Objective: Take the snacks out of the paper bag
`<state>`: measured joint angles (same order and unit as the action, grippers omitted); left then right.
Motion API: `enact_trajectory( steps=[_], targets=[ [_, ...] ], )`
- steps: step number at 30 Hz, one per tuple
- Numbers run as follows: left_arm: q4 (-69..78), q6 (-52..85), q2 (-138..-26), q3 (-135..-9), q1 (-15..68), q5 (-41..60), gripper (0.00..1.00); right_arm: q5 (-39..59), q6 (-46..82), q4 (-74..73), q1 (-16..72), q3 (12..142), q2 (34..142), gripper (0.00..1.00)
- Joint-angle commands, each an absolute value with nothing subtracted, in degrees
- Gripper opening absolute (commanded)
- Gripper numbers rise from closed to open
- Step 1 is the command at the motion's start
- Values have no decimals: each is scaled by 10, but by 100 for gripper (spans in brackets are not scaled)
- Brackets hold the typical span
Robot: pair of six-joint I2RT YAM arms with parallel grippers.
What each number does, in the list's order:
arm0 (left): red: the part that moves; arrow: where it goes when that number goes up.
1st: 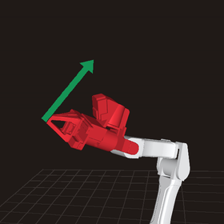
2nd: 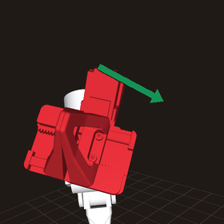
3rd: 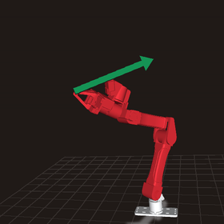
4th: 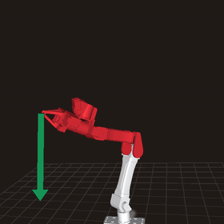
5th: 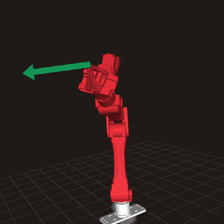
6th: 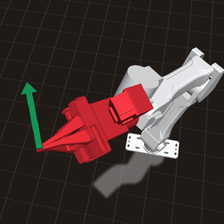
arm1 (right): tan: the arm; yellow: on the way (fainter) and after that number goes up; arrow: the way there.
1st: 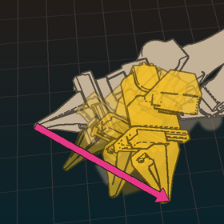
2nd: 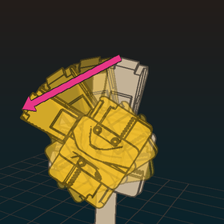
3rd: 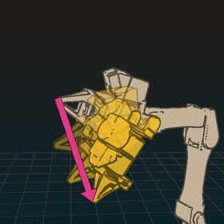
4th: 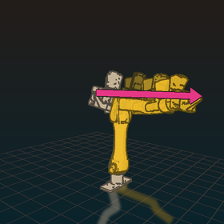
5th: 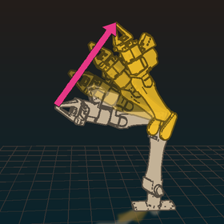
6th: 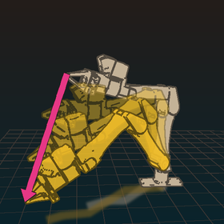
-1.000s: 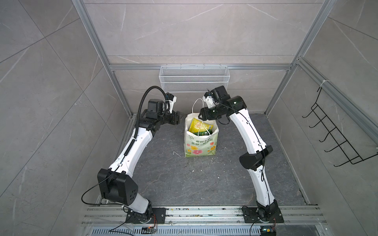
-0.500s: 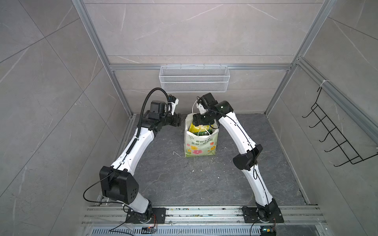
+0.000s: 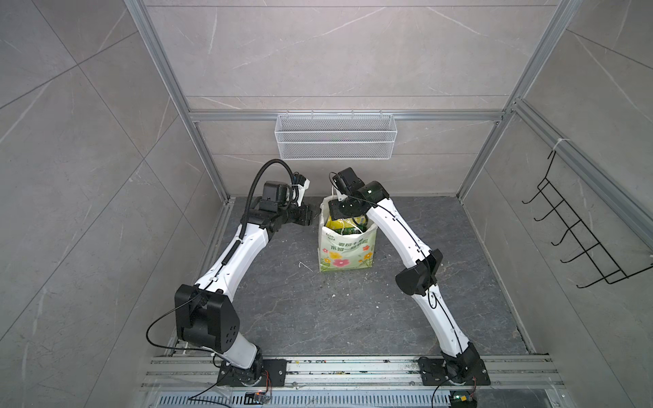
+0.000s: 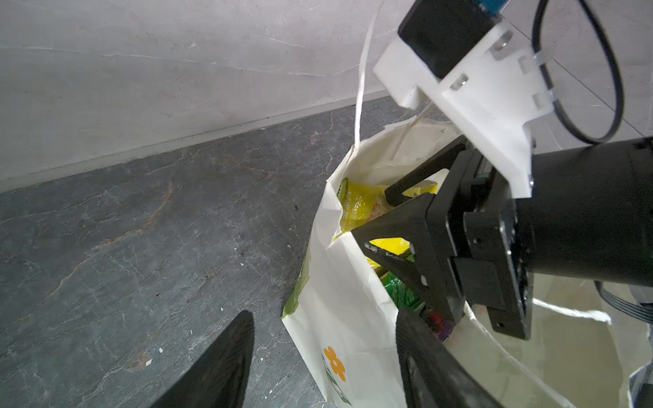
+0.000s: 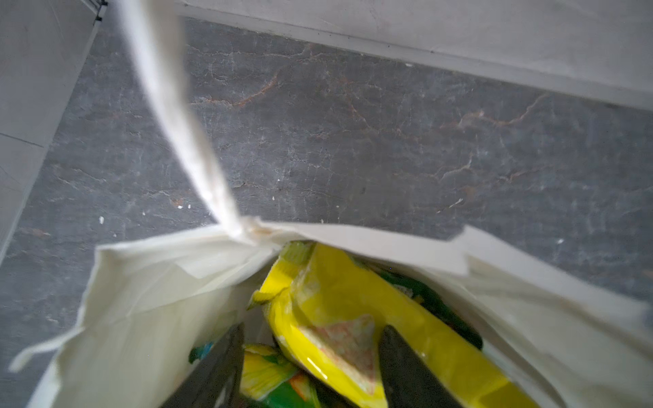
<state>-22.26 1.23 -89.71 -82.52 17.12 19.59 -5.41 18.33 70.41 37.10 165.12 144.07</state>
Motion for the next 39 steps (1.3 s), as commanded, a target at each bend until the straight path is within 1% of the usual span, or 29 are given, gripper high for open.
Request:
enact_trajectory(
  steps=[1,3,5,7,11,14,17,20,28,31,32,34,35,36,37,39],
  targets=[
    [-200,-1,-876,-819,174,195,66,-85,180,695,373,1668,1456,45],
    [-197,0,-873,-810,174,196,65,-88,179,693,372,1667,1455,36],
    [-188,3,-869,-798,174,196,65,-92,178,693,373,1667,1452,30],
    [-183,7,-866,-792,174,197,65,-96,175,696,373,1668,1448,28],
    [-173,12,-858,-784,175,194,65,-98,166,696,373,1667,1435,17],
    [-161,17,-852,-776,175,190,65,-90,164,693,373,1667,1419,11],
    [-137,25,-840,-761,176,184,64,-77,158,686,374,1666,1404,4],
    [-99,39,-823,-735,178,178,64,-67,149,677,374,1654,1386,0],
    [-74,46,-791,-704,185,149,64,-41,133,651,374,1632,1331,0],
    [-74,38,-783,-697,186,144,64,-18,136,633,370,1586,1305,0],
    [-73,37,-781,-695,185,140,64,-14,139,627,370,1570,1298,2],
    [-72,34,-778,-690,185,138,64,-8,143,623,368,1541,1287,16],
    [-72,32,-777,-688,185,140,64,-1,146,625,367,1532,1284,17],
    [-72,31,-777,-686,185,141,64,12,147,627,366,1525,1280,6],
    [-72,30,-777,-685,185,142,64,24,146,626,366,1518,1276,2],
    [-73,28,-779,-685,185,145,64,57,141,603,367,1486,1257,0]
  ],
)
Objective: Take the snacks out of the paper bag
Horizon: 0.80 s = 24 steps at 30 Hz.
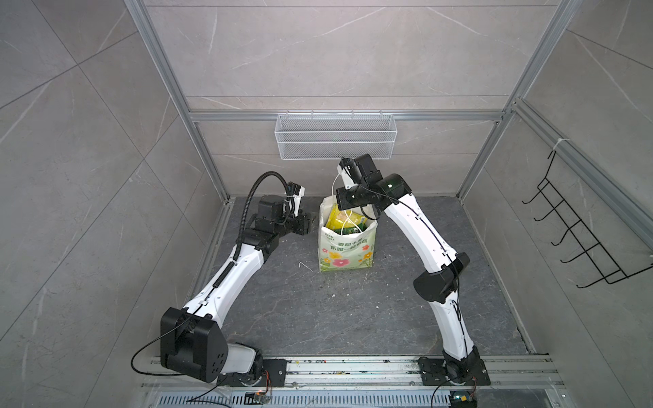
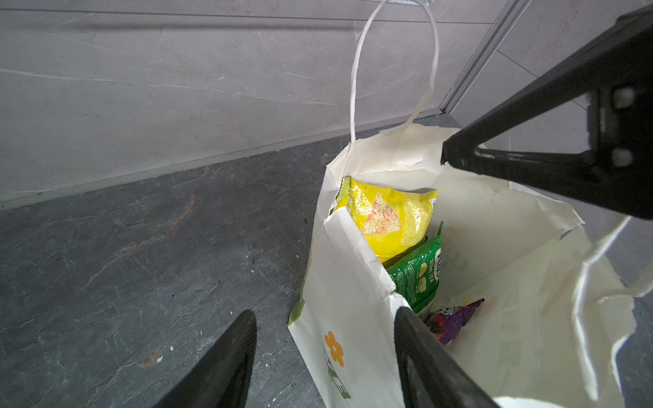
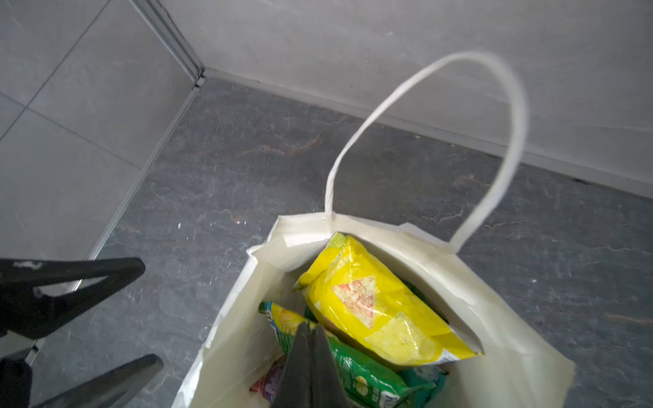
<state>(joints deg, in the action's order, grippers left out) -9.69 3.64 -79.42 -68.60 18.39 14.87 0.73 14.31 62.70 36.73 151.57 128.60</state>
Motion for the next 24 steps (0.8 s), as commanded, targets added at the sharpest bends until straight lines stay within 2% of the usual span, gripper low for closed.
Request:
enact_trajectory(
  steps=[1,7,11,16,21,24],
  targets=[
    [-73,26,-780,-685,185,147,64,80,137,581,367,1453,1242,0],
    [-72,24,-790,-698,185,153,65,190,126,428,367,1264,1128,2],
    [-64,25,-793,-705,186,157,65,205,98,364,367,1161,1058,3],
    [-62,16,-793,-709,187,161,65,232,56,330,367,1098,1008,7],
    [-58,11,-794,-706,189,160,66,315,6,294,367,1042,962,21],
    [-59,3,-795,-701,193,166,67,327,-22,280,367,1004,933,34]
  ],
)
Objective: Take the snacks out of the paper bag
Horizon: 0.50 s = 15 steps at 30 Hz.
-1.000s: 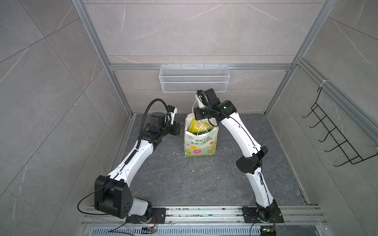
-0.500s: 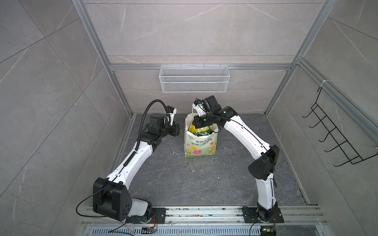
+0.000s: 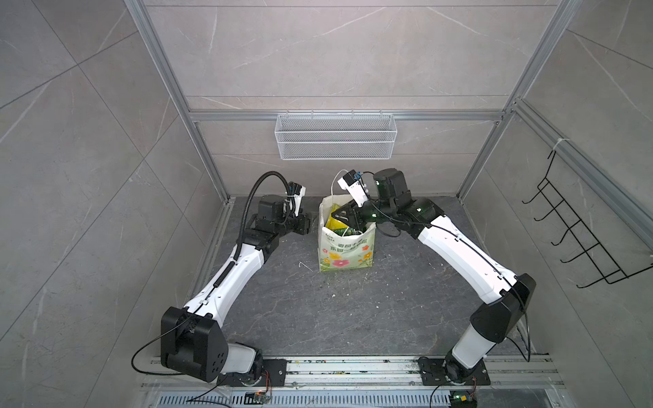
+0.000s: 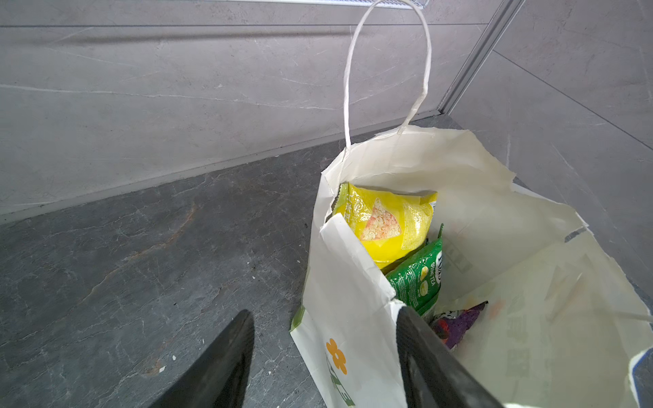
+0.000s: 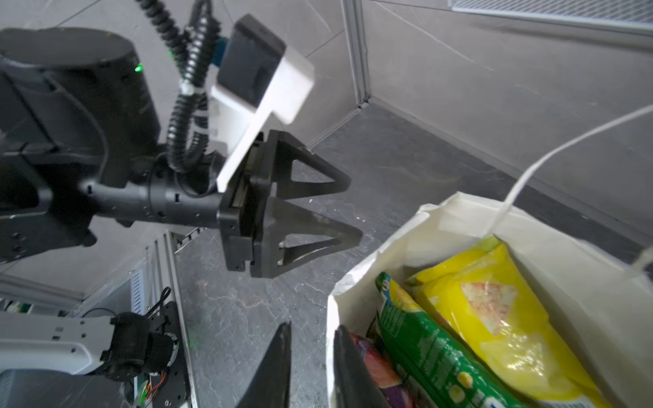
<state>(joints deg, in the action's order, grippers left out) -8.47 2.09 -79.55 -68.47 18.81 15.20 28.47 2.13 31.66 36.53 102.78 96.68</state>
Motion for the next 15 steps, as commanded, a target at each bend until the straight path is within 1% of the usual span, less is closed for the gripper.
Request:
enact_trajectory(
  steps=[1,2,4,12,15],
  targets=[
    [-62,2,-795,-701,195,164,67,313,-21,276,367,997,926,34],
    [-66,1,-795,-702,196,166,67,309,-22,273,367,991,919,34],
    [-69,-2,-795,-701,199,172,67,325,-29,270,367,983,907,39],
    [-76,-50,-797,-714,234,223,69,405,-23,256,365,973,894,46],
    [-84,-73,-800,-728,248,239,69,406,-13,245,362,972,889,49]
  ],
)
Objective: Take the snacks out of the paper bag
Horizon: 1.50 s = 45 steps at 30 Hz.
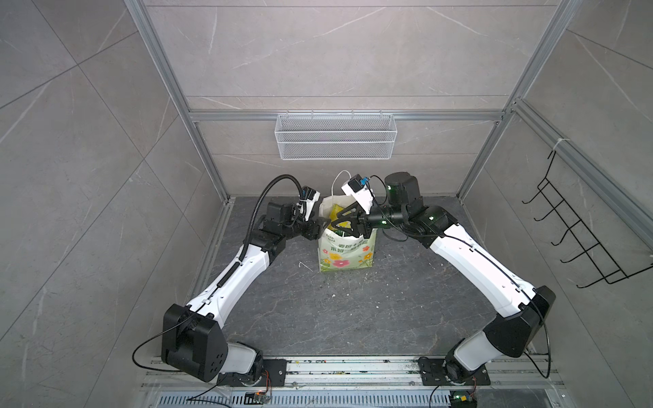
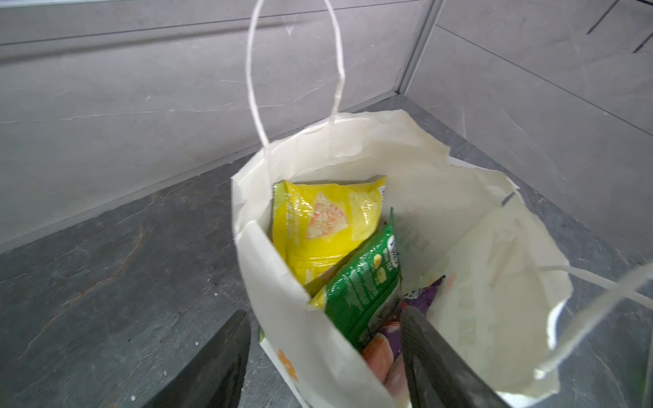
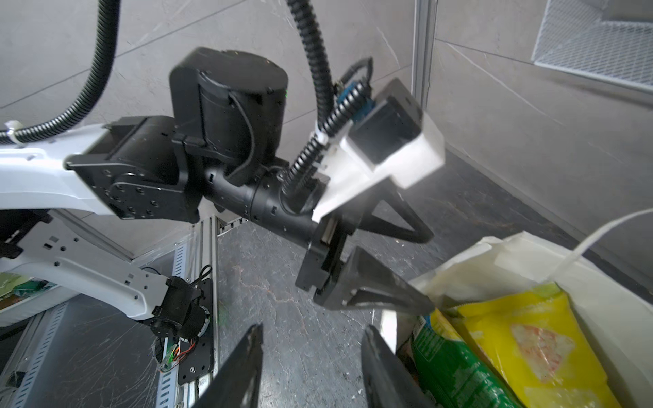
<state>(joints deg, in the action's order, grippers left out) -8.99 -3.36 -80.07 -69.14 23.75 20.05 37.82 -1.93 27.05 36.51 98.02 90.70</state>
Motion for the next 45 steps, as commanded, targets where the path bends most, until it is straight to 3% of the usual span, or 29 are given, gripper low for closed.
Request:
enact_trajectory(
  steps=[1,8,17,22,26,29,35,37,45],
  targets=[
    [-87,-84,-800,-731,252,250,69,409,-6,234,360,967,885,49],
    [-85,-125,-807,-750,272,299,70,425,66,159,322,963,870,54],
    [-119,-146,-857,-791,284,311,73,319,210,59,225,929,868,59],
    [-122,-144,-900,-817,287,283,74,330,239,32,213,921,882,59],
    [-136,-145,-929,-846,288,288,60,321,234,37,213,925,891,59],
    [-142,-150,-928,-849,291,285,32,305,227,63,214,941,907,60],
    [-115,-153,-868,-794,298,262,25,260,174,248,215,1076,1000,55],
    [-114,-170,-841,-768,306,266,17,252,153,286,223,1099,1020,53],
    [-74,-198,-766,-680,335,235,4,149,100,416,272,1190,1084,53]
  ],
)
